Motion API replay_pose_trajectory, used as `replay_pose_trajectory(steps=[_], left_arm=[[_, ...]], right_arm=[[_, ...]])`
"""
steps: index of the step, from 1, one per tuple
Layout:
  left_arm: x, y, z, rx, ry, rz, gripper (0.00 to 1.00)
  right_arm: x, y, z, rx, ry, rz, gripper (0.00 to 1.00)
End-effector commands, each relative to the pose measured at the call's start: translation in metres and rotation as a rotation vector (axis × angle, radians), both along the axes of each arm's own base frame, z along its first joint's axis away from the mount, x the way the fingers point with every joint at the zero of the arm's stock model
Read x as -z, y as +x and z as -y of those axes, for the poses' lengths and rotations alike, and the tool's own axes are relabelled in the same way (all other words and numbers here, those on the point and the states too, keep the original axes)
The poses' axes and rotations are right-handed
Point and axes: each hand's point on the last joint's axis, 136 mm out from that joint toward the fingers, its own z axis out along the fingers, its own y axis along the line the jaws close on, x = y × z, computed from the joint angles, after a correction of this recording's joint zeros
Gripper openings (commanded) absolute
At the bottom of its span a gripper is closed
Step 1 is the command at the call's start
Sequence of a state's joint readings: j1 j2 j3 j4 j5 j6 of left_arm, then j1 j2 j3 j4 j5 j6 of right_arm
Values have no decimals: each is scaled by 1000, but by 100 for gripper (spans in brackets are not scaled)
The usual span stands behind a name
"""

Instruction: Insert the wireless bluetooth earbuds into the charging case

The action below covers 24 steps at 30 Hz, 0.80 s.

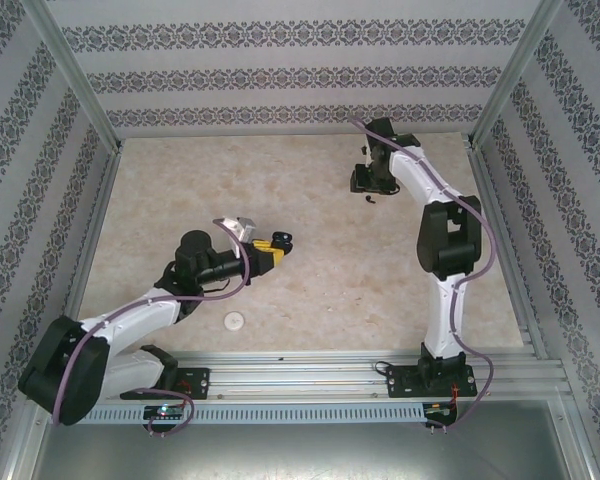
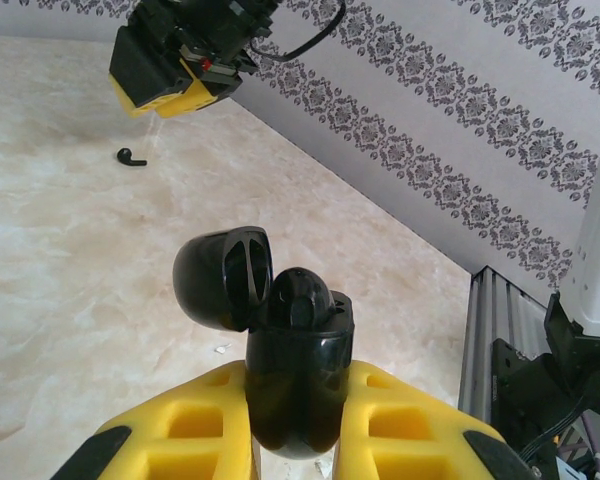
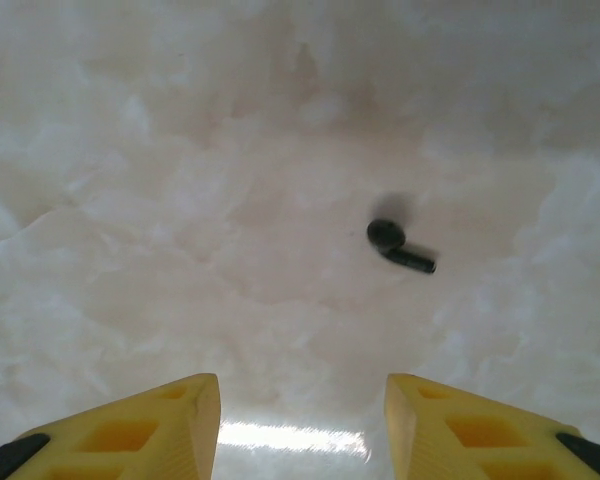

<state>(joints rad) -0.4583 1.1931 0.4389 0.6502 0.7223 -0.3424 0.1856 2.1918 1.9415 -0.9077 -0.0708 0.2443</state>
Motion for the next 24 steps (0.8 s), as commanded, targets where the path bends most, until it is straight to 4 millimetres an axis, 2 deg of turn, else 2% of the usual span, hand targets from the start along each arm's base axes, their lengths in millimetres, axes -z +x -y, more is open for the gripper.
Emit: replay_pose_trajectory(steps=[1, 9, 16, 24], left_arm=[[-27, 6, 9, 28, -38, 123, 0], [-19, 13, 11, 27, -21, 113, 0], [-14, 12, 11, 25, -13, 106, 0], [-12, 11, 9, 21, -9, 101, 0]], right_arm=[[8, 2, 14, -28, -72, -52, 47], [27, 14, 23, -76, -122, -110, 48], [43, 24, 27, -98, -126, -151, 54], [59, 31, 28, -103, -134, -174, 51]])
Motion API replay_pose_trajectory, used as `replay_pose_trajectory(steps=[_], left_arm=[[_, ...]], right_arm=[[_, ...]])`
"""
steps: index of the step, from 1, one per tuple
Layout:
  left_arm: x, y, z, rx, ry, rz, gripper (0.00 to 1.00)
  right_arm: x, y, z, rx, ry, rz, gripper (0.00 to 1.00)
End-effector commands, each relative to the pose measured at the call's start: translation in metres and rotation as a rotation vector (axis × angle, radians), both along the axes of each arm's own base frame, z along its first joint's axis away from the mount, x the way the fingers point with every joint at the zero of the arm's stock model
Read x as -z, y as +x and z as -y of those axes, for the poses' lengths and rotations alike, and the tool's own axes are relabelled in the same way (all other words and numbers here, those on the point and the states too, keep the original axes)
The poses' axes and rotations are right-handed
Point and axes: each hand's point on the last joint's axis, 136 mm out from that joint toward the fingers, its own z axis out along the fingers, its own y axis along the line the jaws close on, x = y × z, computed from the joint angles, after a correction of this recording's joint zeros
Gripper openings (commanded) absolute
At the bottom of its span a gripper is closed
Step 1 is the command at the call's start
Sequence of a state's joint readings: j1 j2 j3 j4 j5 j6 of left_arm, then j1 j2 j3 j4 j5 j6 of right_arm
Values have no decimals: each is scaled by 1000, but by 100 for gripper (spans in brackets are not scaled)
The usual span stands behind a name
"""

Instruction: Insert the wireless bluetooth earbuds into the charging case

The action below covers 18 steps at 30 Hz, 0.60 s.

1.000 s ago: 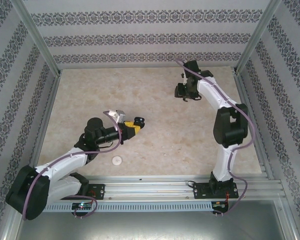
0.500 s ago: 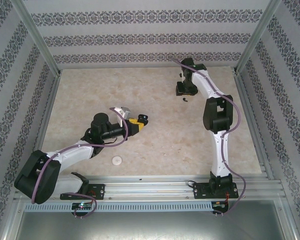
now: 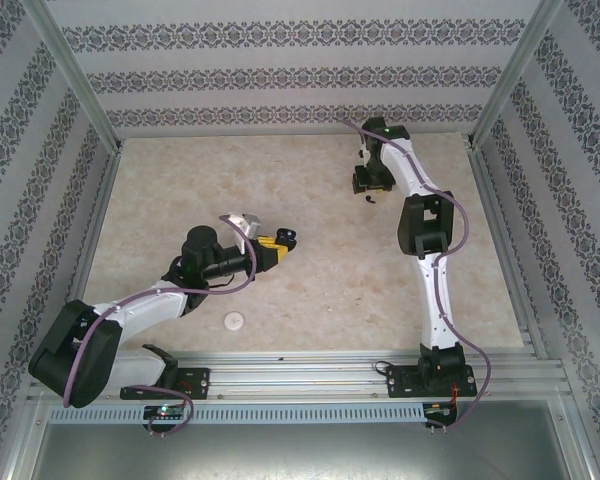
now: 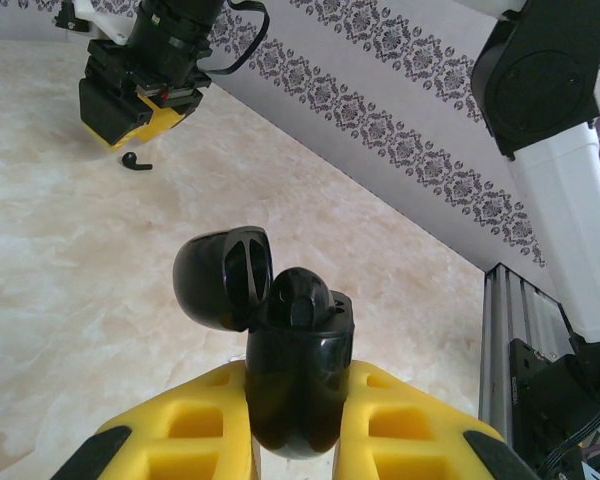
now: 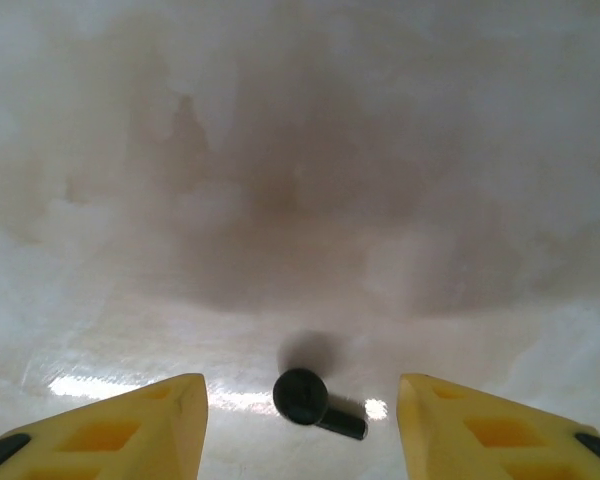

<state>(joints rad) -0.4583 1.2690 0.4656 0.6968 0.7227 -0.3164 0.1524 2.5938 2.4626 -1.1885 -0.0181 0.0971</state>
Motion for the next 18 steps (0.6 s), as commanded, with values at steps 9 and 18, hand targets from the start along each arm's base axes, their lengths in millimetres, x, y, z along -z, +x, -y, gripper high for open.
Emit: replay_pose_trajectory(steps=[9, 18], left_arm=[[-18, -1, 3, 11, -27, 81, 0], [-21, -6, -1, 6, -25, 87, 0]], right_arm=[[17, -21, -3, -12, 18, -98, 43], [20, -30, -8, -2, 43, -128, 31]])
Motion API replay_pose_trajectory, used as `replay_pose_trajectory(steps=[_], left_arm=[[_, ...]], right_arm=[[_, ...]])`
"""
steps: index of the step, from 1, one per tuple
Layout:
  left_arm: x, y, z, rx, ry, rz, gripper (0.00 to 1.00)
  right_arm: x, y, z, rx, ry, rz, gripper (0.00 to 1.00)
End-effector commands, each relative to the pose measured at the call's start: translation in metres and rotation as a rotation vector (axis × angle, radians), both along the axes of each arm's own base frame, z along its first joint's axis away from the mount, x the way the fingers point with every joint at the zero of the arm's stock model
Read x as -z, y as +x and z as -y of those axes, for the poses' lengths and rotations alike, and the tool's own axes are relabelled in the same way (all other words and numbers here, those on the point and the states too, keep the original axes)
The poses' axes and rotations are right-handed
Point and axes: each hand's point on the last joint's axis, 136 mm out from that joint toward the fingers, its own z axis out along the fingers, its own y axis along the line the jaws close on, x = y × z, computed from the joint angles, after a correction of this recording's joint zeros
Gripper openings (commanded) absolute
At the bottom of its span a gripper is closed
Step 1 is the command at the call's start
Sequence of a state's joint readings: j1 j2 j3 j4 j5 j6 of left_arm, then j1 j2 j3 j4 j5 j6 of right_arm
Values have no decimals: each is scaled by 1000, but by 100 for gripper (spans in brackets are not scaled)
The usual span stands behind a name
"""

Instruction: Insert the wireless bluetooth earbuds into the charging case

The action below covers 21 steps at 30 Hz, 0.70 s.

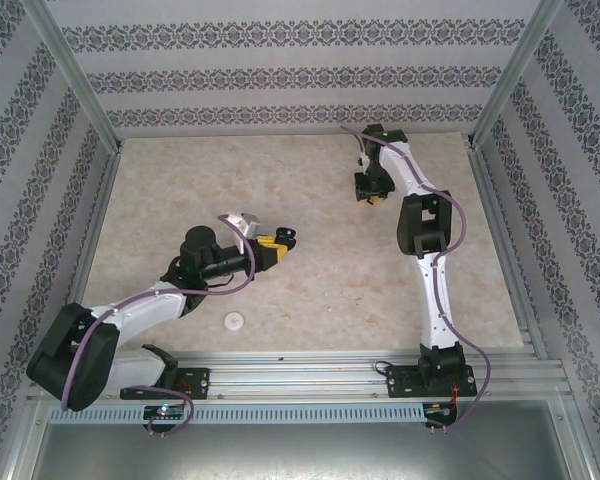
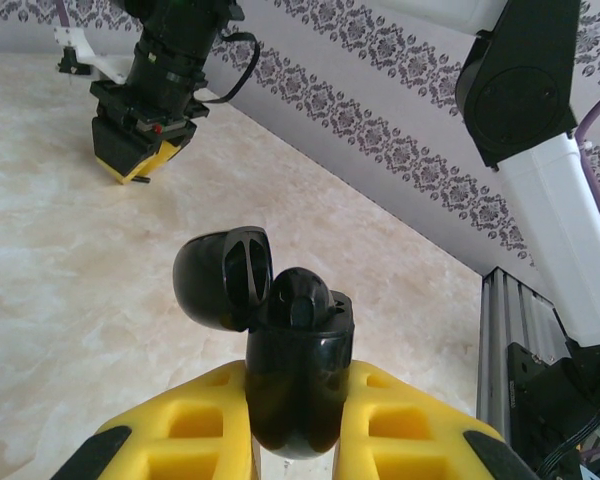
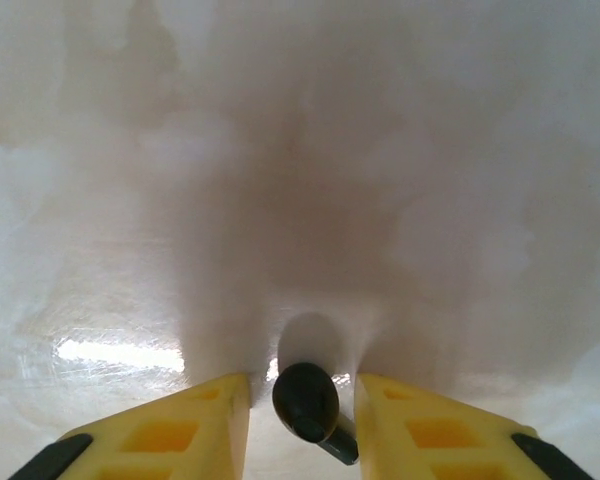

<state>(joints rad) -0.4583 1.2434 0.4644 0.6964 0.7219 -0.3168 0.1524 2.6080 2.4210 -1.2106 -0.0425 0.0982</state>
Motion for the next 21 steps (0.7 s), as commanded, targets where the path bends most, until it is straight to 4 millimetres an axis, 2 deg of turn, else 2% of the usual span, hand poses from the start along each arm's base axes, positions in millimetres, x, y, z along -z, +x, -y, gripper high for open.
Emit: replay_pose_trajectory(steps=[1, 6, 13, 21], left_arm=[[-13, -5, 0, 5, -15, 65, 0], [-15, -8, -3, 0, -19, 69, 0], [-20, -15, -7, -5, -20, 78, 0], [-26, -25, -13, -16, -25, 93, 0]], right_arm=[[0, -15, -8, 3, 38, -50, 29], [-2, -23, -16, 6, 62, -57, 21], [-2, -40, -30, -6, 86, -69, 16], [-11, -73, -49, 16, 137, -101, 15]])
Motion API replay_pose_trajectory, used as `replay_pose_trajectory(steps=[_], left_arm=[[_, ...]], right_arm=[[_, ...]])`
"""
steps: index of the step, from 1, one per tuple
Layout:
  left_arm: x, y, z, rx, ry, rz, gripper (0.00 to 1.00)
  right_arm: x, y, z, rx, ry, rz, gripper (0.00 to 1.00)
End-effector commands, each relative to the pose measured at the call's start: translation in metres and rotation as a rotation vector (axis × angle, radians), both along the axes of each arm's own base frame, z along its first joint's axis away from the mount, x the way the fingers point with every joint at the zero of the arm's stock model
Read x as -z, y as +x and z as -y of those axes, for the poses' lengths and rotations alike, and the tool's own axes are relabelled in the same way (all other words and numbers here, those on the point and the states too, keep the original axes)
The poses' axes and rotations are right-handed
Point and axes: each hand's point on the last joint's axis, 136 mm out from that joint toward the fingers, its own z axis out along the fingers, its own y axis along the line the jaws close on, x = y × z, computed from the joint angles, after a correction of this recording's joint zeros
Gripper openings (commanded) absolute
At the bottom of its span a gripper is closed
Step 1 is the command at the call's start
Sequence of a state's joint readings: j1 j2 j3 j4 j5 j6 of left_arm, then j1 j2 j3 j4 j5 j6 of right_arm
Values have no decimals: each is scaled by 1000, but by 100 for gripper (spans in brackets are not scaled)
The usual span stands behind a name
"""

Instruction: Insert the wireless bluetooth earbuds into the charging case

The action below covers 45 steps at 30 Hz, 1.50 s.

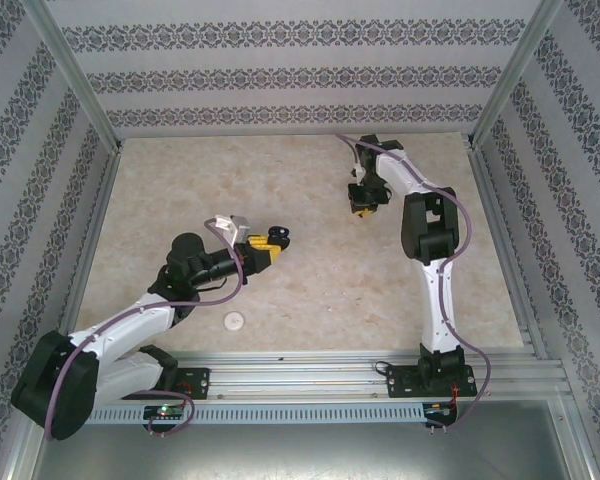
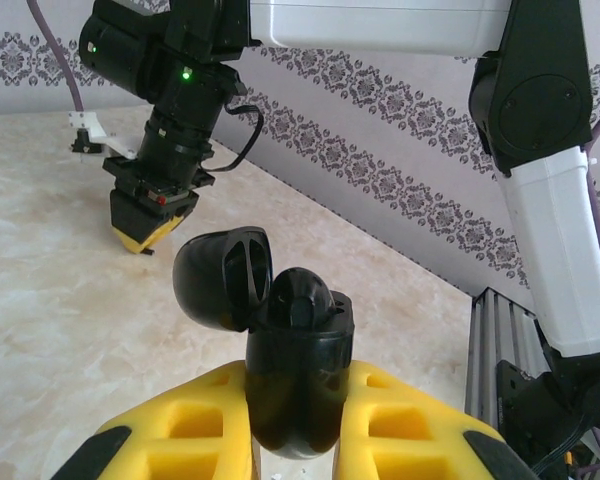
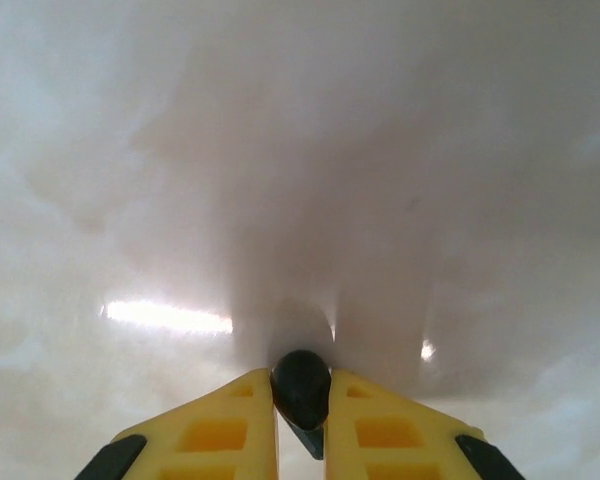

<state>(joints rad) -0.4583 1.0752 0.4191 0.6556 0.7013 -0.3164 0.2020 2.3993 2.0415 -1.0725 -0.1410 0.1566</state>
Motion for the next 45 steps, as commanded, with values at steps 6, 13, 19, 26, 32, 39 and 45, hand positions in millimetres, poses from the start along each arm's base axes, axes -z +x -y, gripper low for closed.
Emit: replay_pose_trajectory(steps=[6, 13, 19, 26, 32, 39, 45], left_arm=[[-1, -13, -4, 6, -7, 14, 0], [-5, -21, -8, 11, -17, 16, 0], [-3, -29, -10, 20, -15, 11, 0], [-2, -33, -12, 17, -9, 10, 0], [-2, -34, -14, 10, -10, 11, 0], [-1, -32, -15, -2, -13, 7, 0], [0, -31, -15, -4, -14, 3, 0]], right_arm=[[-15, -65, -39, 40, 84, -69, 15], [-4, -132, -74, 61, 127, -133, 16], [17, -180, -95, 30, 103, -204, 17], [15, -183, -102, 37, 99, -199, 28], [-9, -173, -103, 31, 120, -164, 37], [-31, -162, -100, 5, 140, -123, 39], [-28, -152, -94, -19, 107, -119, 39]])
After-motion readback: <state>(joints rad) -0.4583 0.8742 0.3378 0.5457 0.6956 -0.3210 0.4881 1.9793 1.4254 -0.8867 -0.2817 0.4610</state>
